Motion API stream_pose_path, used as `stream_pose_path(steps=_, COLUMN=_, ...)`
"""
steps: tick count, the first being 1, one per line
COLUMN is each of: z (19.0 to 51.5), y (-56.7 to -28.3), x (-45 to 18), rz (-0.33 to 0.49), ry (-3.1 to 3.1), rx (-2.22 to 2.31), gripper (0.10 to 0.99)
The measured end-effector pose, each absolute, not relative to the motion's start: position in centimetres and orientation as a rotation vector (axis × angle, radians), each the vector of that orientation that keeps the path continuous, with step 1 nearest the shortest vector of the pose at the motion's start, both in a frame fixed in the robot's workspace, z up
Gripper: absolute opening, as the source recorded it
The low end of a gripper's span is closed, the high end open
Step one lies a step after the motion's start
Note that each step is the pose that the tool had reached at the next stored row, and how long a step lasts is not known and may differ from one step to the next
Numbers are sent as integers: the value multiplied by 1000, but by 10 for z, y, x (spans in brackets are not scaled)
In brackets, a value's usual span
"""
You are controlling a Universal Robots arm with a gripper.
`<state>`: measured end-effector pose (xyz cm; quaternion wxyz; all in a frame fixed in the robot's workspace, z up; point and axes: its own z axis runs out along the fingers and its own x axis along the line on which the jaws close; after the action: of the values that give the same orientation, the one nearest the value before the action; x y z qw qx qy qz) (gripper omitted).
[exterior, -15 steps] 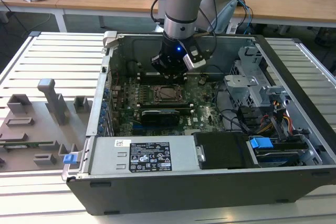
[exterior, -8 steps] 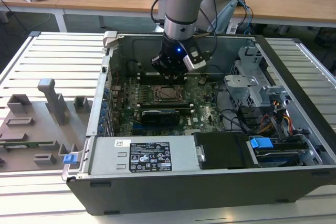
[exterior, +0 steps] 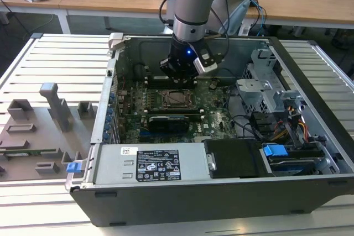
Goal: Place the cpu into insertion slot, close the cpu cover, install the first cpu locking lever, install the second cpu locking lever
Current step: 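Install the first cpu locking lever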
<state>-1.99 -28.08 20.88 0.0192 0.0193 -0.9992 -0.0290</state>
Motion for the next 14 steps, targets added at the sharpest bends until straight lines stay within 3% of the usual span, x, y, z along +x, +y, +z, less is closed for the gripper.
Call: stream_pose_path(steps=14, z=213, y=-322, x=-26, rz=-46, ry=-3103, rx=59, gripper=106)
